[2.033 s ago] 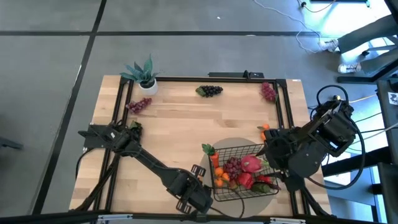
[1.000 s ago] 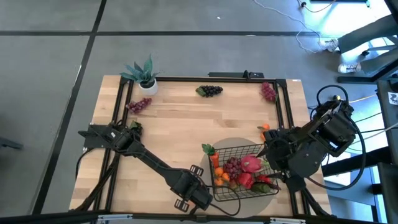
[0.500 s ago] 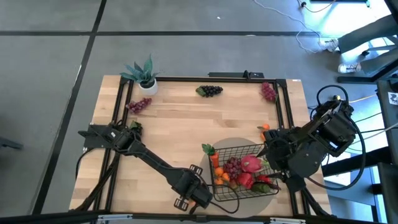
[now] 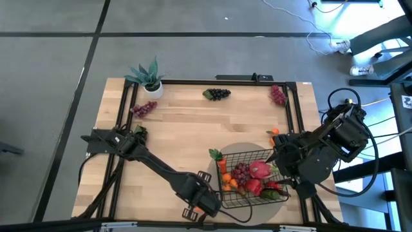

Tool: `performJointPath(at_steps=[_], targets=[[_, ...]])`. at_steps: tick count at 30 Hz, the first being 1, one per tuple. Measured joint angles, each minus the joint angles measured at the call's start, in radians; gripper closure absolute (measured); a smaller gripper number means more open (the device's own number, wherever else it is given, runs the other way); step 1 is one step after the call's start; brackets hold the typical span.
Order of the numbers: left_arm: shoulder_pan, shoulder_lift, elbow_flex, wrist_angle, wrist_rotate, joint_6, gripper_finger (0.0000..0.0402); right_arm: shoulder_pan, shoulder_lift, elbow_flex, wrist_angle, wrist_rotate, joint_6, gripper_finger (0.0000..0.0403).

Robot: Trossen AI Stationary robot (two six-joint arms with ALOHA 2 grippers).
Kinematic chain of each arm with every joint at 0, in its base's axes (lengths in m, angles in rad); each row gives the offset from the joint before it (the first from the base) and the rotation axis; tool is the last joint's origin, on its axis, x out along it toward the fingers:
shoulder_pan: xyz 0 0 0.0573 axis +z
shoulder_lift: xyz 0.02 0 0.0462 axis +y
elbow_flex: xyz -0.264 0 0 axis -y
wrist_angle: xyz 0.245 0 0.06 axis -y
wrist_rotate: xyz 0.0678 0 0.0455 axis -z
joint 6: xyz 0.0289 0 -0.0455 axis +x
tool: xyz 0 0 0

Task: Build produce basket
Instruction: Put the bottom center orange into the wire basket

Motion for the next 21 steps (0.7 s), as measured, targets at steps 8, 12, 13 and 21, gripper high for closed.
performJointPath(at_steps=[8, 12, 13, 21], targets=[[-0.003, -0.002, 0.186, -0.18, 0.0, -0.025, 0.0401, 0.0, 0.0, 0.0, 0.0, 0.0, -0.002, 0.0104], [-0.003, -0.071, 0.166, -0.192, -0.001, -0.066, 0.0401, 0.0, 0.0, 0.0, -0.001, 0.0, -0.001, 0.0104], [-0.003, -0.08, 0.176, -0.202, -0.01, -0.072, 0.0401, 0.0, 0.0, 0.0, -0.001, 0.0, -0.001, 0.0104], [0.007, -0.086, 0.183, -0.2, -0.024, -0.18, 0.0401, 0.0, 0.0, 0.0, 0.002, 0.001, 0.0, 0.0104]])
